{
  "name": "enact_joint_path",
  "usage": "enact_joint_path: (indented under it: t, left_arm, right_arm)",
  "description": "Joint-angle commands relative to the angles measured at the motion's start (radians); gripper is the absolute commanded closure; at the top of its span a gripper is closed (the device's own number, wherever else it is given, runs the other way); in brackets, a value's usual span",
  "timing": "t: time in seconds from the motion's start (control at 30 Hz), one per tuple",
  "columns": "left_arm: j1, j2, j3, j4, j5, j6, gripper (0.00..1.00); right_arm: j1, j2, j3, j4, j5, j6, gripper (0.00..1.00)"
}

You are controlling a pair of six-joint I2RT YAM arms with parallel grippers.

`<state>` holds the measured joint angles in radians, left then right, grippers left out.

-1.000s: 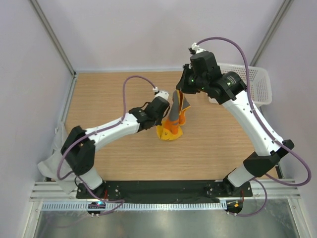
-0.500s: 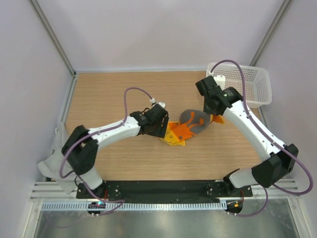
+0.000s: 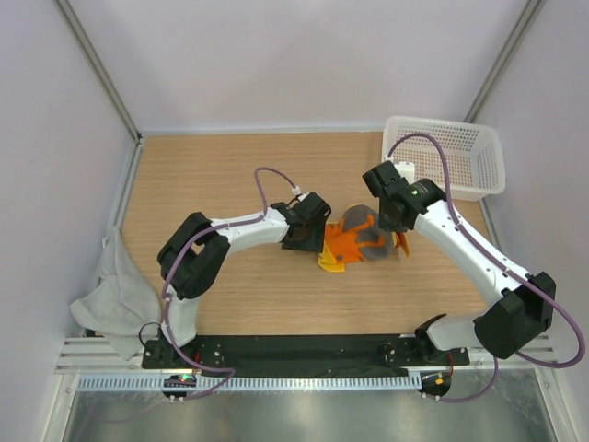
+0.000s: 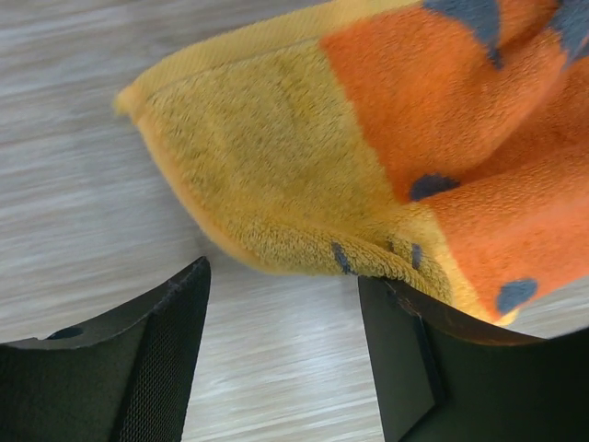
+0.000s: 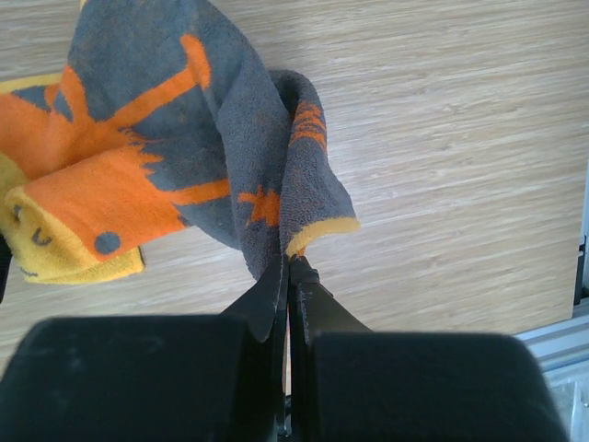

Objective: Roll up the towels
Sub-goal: Flatten the towel

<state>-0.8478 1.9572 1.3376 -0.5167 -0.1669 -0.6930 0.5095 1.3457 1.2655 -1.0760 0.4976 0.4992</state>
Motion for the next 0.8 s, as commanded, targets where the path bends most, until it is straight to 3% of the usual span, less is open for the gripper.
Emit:
enact_joint_path:
  t: [0.0,0.2,0.43,0.77]
  left_arm:
    - [-0.004,0.028,0.025,0.046,0.056,-0.046,0.32]
    - [-0.002,-0.046,-0.083,0.184,0.107,-0.088,0.21]
    - [0.004,-0.055,-0.117,0.316,0.161,-0.128,0.23]
    - [0.042,-0.159,-0.291,0.565,0.288,-0.258,0.22]
  right_arm:
    - [0.004,-0.011,0.003,0.028,-0.013,-0.004,0.99]
    - [0.004,-0.008,0.006,0.031,-0.016,-0.016,0.99]
    - [0.001,0.013,0.026,0.021,-0.033,-0.019,0.99]
    - [0.003,0.013,0.023,0.014,-0.025,-0.034,0.99]
